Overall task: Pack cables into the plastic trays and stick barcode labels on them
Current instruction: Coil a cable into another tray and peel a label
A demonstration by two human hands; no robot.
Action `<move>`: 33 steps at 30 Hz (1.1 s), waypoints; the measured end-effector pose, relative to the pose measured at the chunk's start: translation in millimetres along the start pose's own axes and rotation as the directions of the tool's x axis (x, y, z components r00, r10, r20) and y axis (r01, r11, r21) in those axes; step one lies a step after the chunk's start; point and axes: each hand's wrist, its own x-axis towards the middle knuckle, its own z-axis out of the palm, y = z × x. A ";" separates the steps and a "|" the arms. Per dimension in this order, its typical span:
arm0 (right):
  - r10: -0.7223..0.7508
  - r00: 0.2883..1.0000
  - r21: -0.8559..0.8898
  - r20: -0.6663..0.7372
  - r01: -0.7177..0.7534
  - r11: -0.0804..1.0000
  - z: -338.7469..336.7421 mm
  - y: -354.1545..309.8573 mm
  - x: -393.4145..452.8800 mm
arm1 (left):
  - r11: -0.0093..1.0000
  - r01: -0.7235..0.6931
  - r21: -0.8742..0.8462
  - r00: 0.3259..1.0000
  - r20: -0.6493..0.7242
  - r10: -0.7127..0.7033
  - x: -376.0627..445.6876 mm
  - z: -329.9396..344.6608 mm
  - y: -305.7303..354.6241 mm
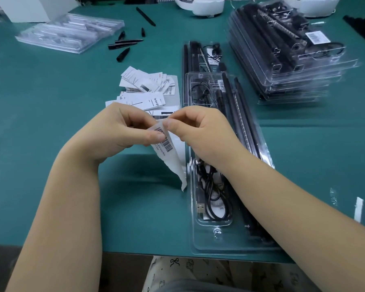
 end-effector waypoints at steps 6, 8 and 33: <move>0.007 1.000 0.014 -0.003 -0.007 1.000 -0.4 0.4 0.3 | 1.000 0.007 -0.007 1.000 0.008 -0.007 1.0 -0.4 -1.7; 0.010 1.000 0.011 -0.006 -0.010 1.000 -0.8 0.9 0.7 | 1.000 0.006 -0.004 1.000 0.013 -0.006 1.1 0.0 -1.6; 0.128 0.973 0.103 -0.192 -0.109 0.989 -9.5 3.2 4.5 | 0.983 -0.094 -0.160 0.982 -0.175 0.066 -5.7 -12.9 -0.7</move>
